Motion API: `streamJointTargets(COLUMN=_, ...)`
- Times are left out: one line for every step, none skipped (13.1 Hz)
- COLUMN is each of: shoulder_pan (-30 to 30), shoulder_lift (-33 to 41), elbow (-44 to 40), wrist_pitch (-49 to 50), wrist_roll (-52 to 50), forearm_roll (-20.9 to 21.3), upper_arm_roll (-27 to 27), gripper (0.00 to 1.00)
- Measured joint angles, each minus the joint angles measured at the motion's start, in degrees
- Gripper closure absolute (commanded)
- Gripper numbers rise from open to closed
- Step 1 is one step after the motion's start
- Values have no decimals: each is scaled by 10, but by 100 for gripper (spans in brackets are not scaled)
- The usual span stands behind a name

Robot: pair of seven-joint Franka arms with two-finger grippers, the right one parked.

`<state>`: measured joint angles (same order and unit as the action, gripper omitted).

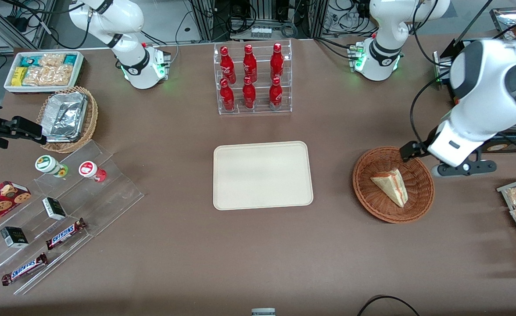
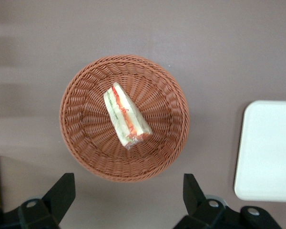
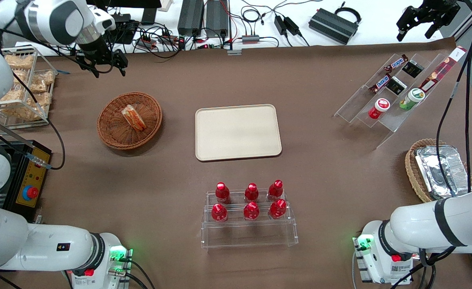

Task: Place sandwich from basket to tray
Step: 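Move the open left gripper over the wrapped sandwich in the wicker basket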

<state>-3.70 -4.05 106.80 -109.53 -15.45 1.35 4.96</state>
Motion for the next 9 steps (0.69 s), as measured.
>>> streamJointTargets(shoulder_pan=0, shoulder_lift=0, elbow=20, wrist_pitch=-28, wrist_roll=-20, forearm_roll=0, upper_arm_roll=0, gripper=0)
streamJointTargets(shoulder_pan=0, shoulder_lift=0, elbow=38, wrist_pitch=-54, wrist_roll=-38, forearm_roll=0, upper_arm_roll=0, gripper=0)
streamJointTargets(shoulder_pan=0, shoulder_lift=0, elbow=57, wrist_pitch=-78, wrist_roll=-56, forearm_roll=0, upper_arm_roll=0, gripper=0)
streamJointTargets(shoulder_pan=1, shoulder_lift=0, elbow=77, wrist_pitch=-99, wrist_roll=-71, forearm_roll=-1, upper_arm_roll=-1, gripper=0)
streamJointTargets(shoulder_pan=5, shoulder_lift=0, elbow=97, wrist_pitch=-119, wrist_roll=-80, forearm_roll=-1, upper_arm_roll=-2, gripper=0)
streamJointTargets(shoulder_pan=11, shoulder_lift=0, elbow=115, wrist_pitch=-138, wrist_roll=-83, forearm_roll=-1, upper_arm_roll=-3, gripper=0)
streamJointTargets(shoulder_pan=17, shoulder_lift=0, elbow=129, wrist_pitch=-152, wrist_roll=-85, forearm_roll=-2, upper_arm_roll=-4, gripper=0)
streamJointTargets(shoulder_pan=20, shoulder_lift=-1, elbow=142, wrist_pitch=-162, wrist_roll=-93, forearm_roll=-4, upper_arm_roll=-5, gripper=0)
streamJointTargets(shoulder_pan=21, shoulder_lift=-2, elbow=151, wrist_pitch=-170, wrist_roll=-108, forearm_roll=-5, upper_arm_roll=-5, gripper=0)
